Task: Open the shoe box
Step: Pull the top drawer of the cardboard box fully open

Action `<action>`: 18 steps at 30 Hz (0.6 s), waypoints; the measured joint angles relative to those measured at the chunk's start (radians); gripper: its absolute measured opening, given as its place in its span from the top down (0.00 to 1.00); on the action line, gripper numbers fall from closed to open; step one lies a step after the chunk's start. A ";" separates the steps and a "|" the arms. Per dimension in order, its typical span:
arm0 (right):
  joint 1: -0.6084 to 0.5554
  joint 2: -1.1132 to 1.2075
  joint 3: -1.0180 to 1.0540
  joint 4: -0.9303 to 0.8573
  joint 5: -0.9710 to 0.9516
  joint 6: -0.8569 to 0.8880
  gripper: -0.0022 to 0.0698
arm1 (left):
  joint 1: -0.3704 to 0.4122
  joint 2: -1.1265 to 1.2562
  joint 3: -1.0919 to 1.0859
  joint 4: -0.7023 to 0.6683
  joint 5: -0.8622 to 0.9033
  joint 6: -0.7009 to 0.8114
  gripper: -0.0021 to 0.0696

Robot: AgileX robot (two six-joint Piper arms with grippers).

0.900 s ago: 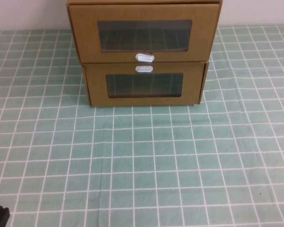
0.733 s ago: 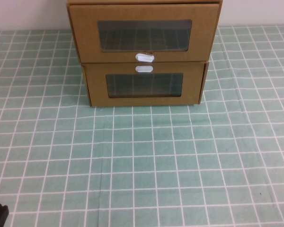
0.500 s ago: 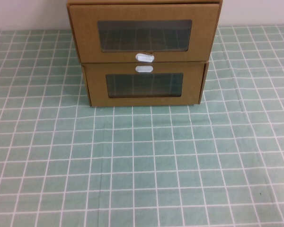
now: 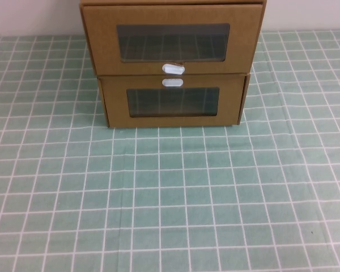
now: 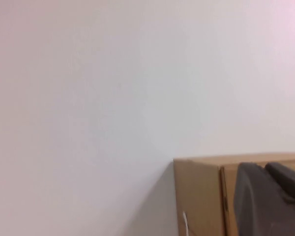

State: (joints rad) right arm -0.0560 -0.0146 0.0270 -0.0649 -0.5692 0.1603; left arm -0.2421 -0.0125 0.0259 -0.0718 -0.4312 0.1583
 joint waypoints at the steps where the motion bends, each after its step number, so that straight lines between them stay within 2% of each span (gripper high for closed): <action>1: 0.000 0.000 0.000 0.008 -0.039 0.000 0.99 | 0.000 0.000 0.000 0.000 -0.023 0.000 0.98; 6: 0.000 0.000 0.000 0.032 -0.233 0.000 0.99 | 0.000 0.000 0.000 -0.004 -0.281 -0.097 0.98; 9: 0.000 0.000 -0.049 0.036 -0.266 0.002 0.99 | 0.000 -0.002 -0.019 -0.007 -0.398 -0.149 0.98; 12: 0.000 0.000 -0.181 0.065 -0.201 0.002 0.99 | 0.000 -0.002 -0.108 -0.007 -0.358 -0.144 0.98; 18: 0.000 0.072 -0.558 0.167 0.023 0.003 0.99 | 0.000 0.055 -0.398 -0.008 -0.219 -0.043 0.98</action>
State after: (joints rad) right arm -0.0560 0.0570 -0.5314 0.1026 -0.5462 0.1637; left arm -0.2421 0.0425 -0.3717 -0.0801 -0.6505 0.1148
